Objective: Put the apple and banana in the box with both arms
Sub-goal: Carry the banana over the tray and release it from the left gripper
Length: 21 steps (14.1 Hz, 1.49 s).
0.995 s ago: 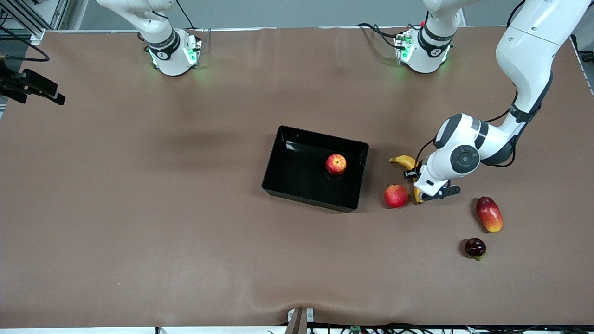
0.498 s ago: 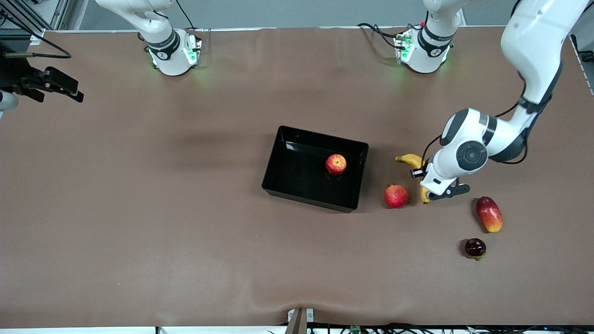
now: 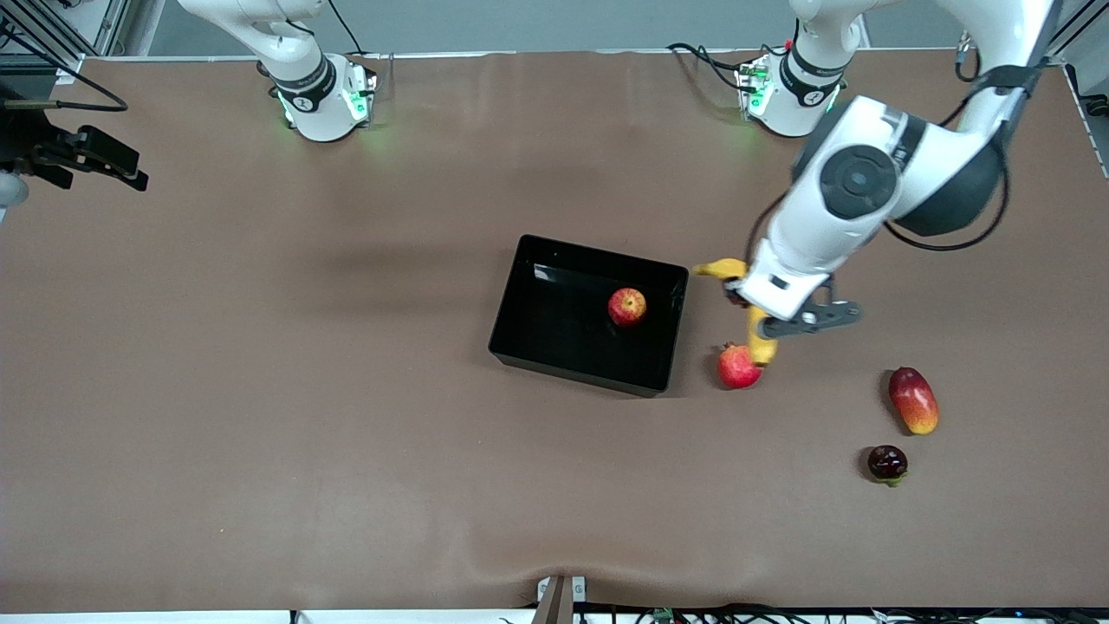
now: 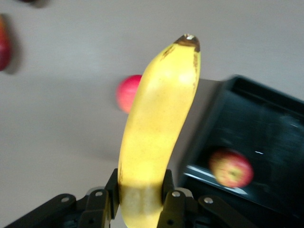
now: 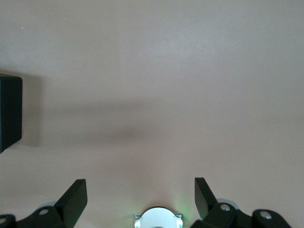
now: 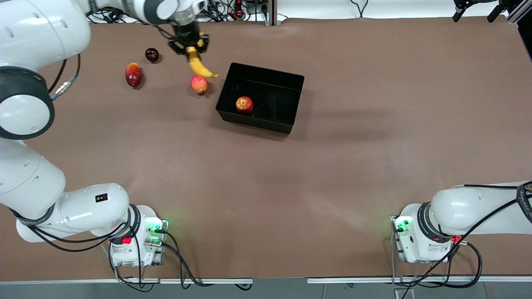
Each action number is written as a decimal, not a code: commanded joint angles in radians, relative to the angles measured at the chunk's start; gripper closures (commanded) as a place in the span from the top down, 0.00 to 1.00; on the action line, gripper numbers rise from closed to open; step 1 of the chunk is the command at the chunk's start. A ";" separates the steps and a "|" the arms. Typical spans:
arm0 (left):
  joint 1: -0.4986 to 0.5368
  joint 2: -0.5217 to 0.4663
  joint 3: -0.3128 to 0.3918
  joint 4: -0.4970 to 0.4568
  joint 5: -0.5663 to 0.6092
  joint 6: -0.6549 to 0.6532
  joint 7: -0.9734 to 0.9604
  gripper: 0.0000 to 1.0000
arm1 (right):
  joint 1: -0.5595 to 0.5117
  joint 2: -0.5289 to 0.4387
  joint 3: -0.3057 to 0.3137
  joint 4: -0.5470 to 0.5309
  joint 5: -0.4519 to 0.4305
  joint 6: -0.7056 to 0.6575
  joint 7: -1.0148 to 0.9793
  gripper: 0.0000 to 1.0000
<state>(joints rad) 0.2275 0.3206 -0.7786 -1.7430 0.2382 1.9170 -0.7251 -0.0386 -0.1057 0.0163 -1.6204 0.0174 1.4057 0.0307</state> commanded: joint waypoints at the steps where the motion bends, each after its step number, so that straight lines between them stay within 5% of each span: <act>1: -0.155 0.179 0.022 0.164 0.007 -0.024 -0.060 0.00 | -0.003 0.000 -0.001 0.002 -0.016 -0.011 0.000 1.00; 5: -0.365 0.319 0.096 0.296 0.056 -0.015 -0.223 0.00 | -0.010 0.001 -0.004 0.002 -0.016 -0.030 0.000 1.00; 11: -0.641 0.402 0.334 0.306 0.053 0.117 -0.254 0.00 | -0.012 0.003 -0.004 0.001 -0.014 -0.040 0.000 1.00; 18: -0.691 0.531 0.341 0.319 0.058 0.250 -0.240 0.00 | -0.015 0.003 -0.006 0.001 -0.014 -0.050 0.000 1.00; 19: -0.694 0.532 0.354 0.319 0.056 0.252 -0.232 0.07 | -0.014 0.003 -0.006 0.001 -0.014 -0.050 0.000 1.00; 20: -0.695 0.531 0.357 0.319 0.058 0.252 -0.232 0.27 | -0.014 0.003 -0.006 -0.001 -0.014 -0.050 0.000 1.00; 21: -0.694 0.519 0.357 0.319 0.064 0.252 -0.235 0.92 | -0.014 0.003 -0.006 -0.002 -0.014 -0.050 0.000 1.00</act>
<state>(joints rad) -0.4523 0.8469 -0.4362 -1.4548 0.2798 2.1739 -0.9624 -0.0430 -0.1002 0.0038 -1.6211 0.0160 1.3628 0.0307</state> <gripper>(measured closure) 0.621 0.000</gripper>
